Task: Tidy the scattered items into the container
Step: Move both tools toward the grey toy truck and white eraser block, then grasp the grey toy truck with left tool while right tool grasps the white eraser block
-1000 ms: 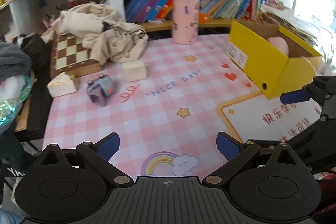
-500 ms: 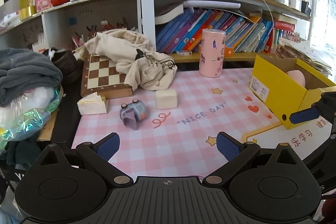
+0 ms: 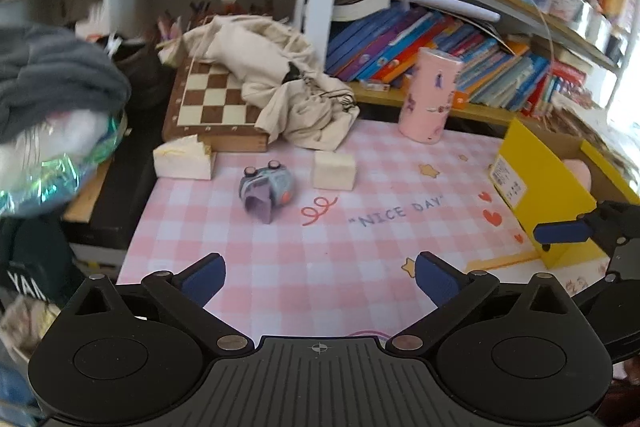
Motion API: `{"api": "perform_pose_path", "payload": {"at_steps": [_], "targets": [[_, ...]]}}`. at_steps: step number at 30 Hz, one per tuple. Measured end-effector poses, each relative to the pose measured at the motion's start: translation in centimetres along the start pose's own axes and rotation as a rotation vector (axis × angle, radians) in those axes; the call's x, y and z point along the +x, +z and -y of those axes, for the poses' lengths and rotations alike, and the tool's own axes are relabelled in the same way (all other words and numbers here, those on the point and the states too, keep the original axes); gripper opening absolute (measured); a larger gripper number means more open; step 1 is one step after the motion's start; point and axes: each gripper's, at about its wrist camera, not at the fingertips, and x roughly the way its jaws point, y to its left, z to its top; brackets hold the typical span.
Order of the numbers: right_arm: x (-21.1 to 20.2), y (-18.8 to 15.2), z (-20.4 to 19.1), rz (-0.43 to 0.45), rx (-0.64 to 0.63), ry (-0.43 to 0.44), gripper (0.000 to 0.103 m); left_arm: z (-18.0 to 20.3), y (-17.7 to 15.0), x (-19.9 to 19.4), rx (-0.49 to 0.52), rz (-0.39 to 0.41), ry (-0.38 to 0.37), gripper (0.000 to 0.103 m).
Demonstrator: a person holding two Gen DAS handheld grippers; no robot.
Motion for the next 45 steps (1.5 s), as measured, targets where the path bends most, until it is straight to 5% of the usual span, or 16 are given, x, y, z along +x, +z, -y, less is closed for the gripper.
{"api": "perform_pose_path", "payload": {"at_steps": [12,18,28,41,45], "targets": [[4.4,3.8,2.5,0.037,0.016,0.027,0.100,-0.6,1.8,4.3,0.041,-0.038,0.064,0.103],[7.8,5.6,4.5,0.039,0.108,0.036,0.096,-1.8,2.9,7.0,0.033,-0.045,0.171,0.103],[13.5,9.0,4.7,0.044,0.068,0.116,0.093,-3.0,4.3,12.2,0.038,-0.067,0.180,0.103],[19.6,12.2,5.1,0.047,0.020,0.263,0.077,-4.2,5.2,16.8,0.075,-0.099,0.156,0.101],[20.5,12.5,5.1,0.062,0.044,0.327,0.060,-3.8,5.1,17.5,0.108,-0.109,0.129,0.100]]}}
